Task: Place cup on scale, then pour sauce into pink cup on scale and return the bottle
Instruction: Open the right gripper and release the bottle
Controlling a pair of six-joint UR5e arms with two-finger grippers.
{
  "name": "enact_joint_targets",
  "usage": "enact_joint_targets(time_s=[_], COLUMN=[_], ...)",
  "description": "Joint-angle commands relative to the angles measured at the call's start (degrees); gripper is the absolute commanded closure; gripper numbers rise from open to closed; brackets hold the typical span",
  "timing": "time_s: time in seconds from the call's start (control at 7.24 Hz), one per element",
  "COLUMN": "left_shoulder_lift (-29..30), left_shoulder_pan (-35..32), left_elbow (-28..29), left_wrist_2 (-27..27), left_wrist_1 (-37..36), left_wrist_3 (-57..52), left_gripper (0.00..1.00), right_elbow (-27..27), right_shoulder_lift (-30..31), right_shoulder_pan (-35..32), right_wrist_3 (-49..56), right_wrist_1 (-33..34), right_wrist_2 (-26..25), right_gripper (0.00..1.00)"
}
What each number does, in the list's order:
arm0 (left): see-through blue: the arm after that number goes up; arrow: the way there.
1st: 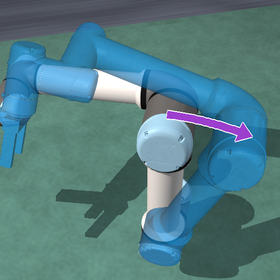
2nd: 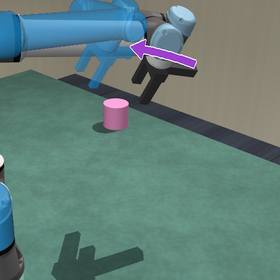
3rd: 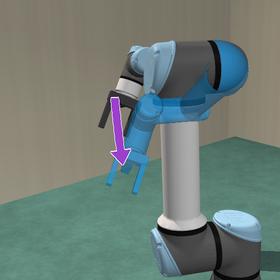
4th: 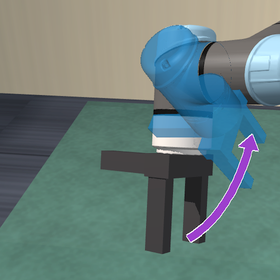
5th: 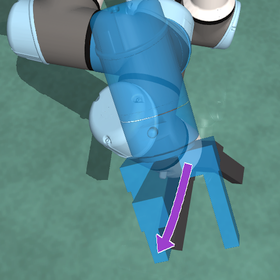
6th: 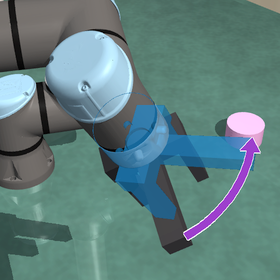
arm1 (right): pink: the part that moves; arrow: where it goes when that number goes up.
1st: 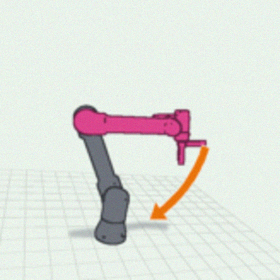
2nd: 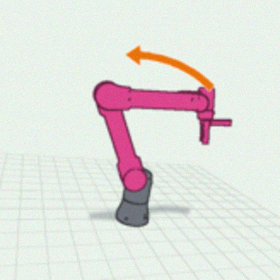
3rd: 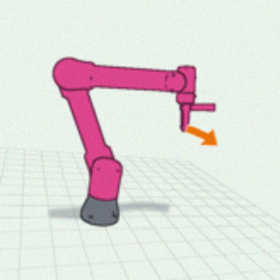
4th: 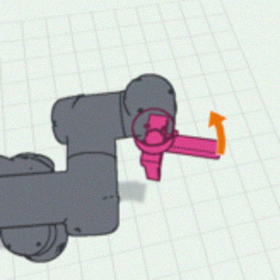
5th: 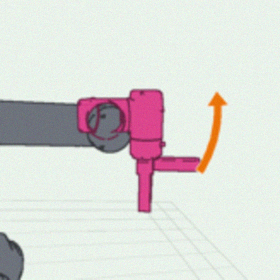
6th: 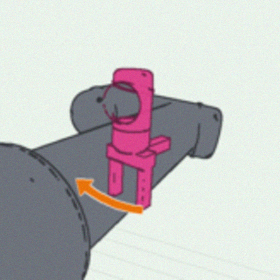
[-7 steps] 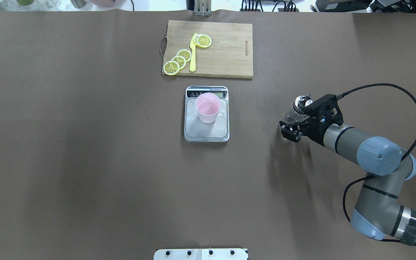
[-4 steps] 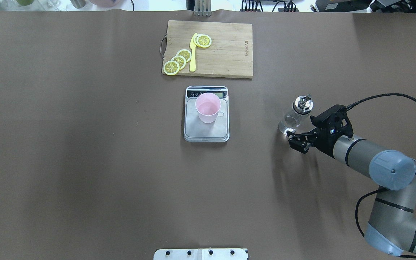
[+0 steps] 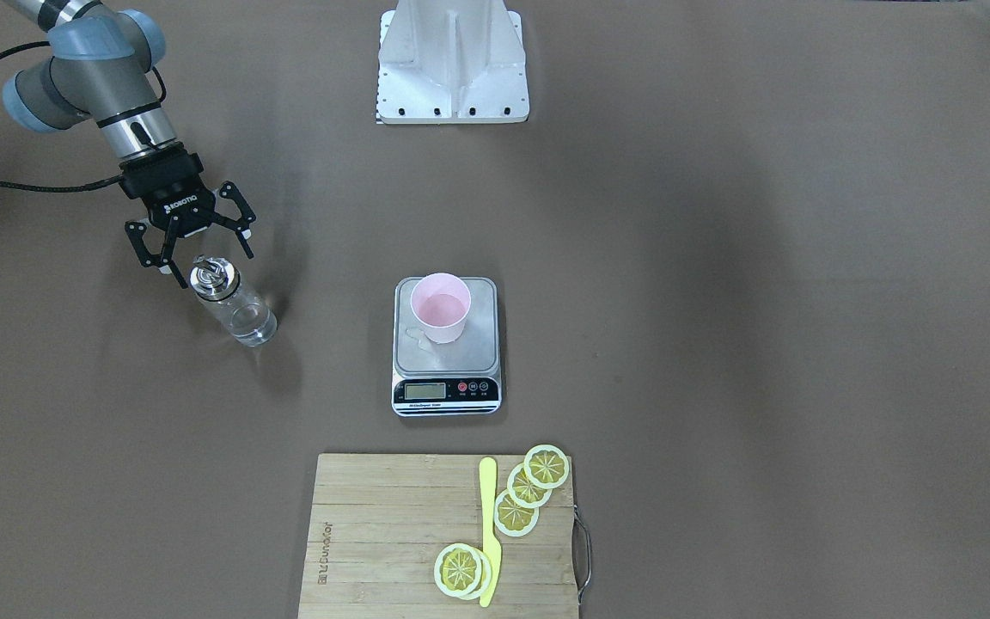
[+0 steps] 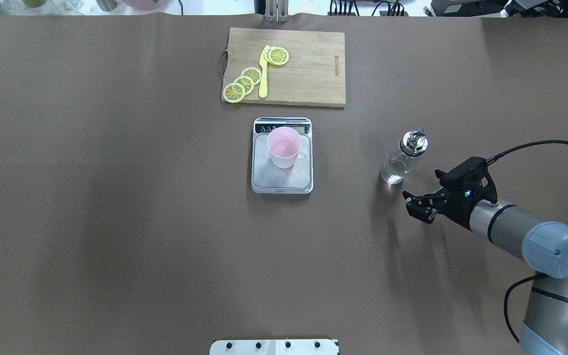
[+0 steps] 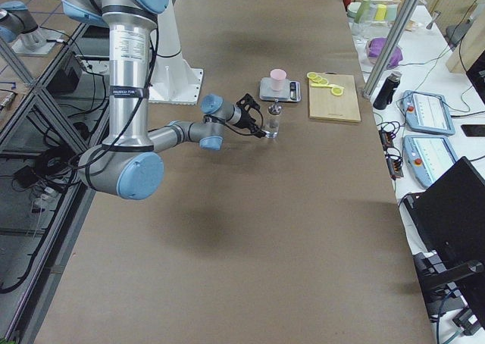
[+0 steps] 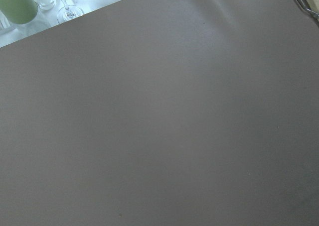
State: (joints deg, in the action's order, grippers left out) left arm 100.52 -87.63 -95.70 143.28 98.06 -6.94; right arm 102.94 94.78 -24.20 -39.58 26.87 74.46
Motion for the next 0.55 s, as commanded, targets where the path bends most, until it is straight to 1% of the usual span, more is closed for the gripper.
enact_joint_targets(time_s=[0.0, 0.14, 0.28, 0.41], left_shoulder_lift=[0.03, 0.03, 0.03, -0.14], left_shoulder_pan=[0.0, 0.0, 0.0, 0.0], left_elbow=[0.07, 0.16, 0.16, 0.08], left_wrist_2=[0.06, -0.02, -0.02, 0.06], left_wrist_1=[0.02, 0.02, 0.02, -0.06], left_wrist_3=[0.0, 0.0, 0.0, -0.09], left_gripper=[0.01, 0.01, 0.01, 0.01], right_elbow=[-0.28, -1.16, -3.95, -7.54], right_shoulder_lift=[5.39, 6.54, 6.64, 6.64], right_shoulder_pan=[-0.05, -1.1, -2.85, -5.82], right_wrist_3=[0.12, 0.81, 1.0, 1.52], right_wrist_1=[-6.45, -8.13, -11.54, -15.14], right_wrist_2=[-0.1, -0.02, 0.33, 2.25], right_gripper=[0.0, 0.0, 0.0, 0.0])
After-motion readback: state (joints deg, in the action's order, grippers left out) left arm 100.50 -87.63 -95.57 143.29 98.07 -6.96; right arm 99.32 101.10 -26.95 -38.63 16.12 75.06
